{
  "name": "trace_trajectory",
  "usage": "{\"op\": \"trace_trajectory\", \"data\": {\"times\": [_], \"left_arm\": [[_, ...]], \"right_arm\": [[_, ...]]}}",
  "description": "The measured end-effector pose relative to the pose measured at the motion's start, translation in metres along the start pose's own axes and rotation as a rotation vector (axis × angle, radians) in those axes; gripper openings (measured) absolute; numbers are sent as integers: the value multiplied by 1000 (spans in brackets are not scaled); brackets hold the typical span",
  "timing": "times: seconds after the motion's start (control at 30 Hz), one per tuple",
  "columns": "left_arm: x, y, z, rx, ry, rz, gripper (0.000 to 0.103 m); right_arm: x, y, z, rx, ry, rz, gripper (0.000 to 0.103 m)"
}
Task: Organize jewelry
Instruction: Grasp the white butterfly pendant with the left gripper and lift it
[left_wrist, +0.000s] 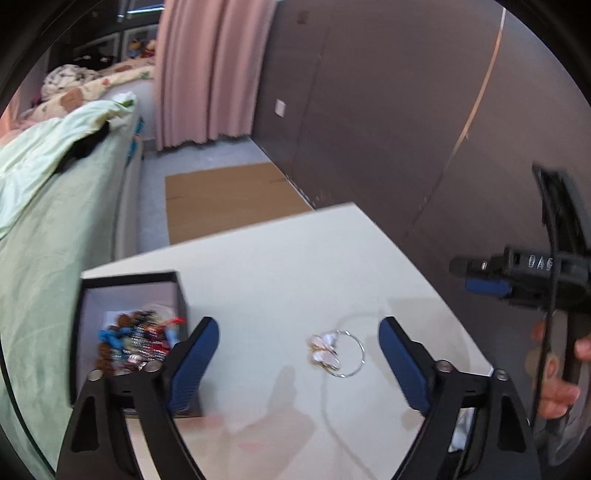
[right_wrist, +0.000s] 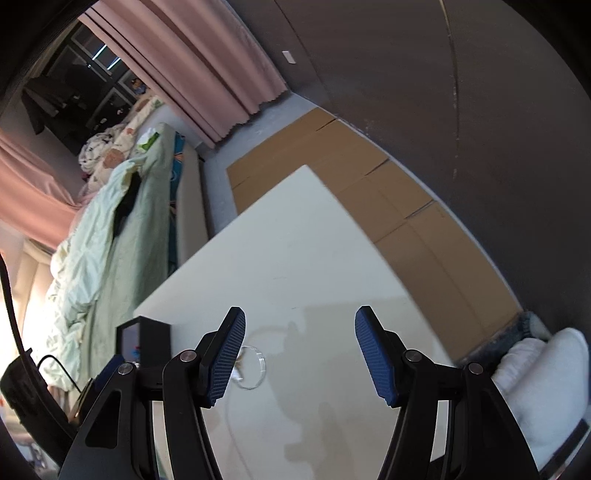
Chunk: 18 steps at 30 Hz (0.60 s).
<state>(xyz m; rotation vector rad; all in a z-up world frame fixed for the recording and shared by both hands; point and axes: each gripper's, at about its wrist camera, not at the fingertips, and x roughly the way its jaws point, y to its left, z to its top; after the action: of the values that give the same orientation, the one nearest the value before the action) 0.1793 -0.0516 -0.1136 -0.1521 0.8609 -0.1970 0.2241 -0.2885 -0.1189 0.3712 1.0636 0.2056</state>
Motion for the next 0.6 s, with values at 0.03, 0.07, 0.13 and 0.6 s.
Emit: {"op": "trace_trajectory", "data": {"times": [0.03, 0.07, 0.13, 0.6], "left_arm": [[6, -4, 0, 9, 16, 0, 81], [13, -7, -2, 20, 34, 0, 75], [28, -13, -5, 35, 70, 0, 69], [89, -24, -19, 63, 179, 32, 52]], "right_arm": [[-1, -4, 1, 3, -2, 3, 63], [-3, -9, 3, 11, -4, 16, 63], [-5, -16, 5, 26, -6, 33, 63], [-1, -31, 16, 67, 7, 29, 63]]}}
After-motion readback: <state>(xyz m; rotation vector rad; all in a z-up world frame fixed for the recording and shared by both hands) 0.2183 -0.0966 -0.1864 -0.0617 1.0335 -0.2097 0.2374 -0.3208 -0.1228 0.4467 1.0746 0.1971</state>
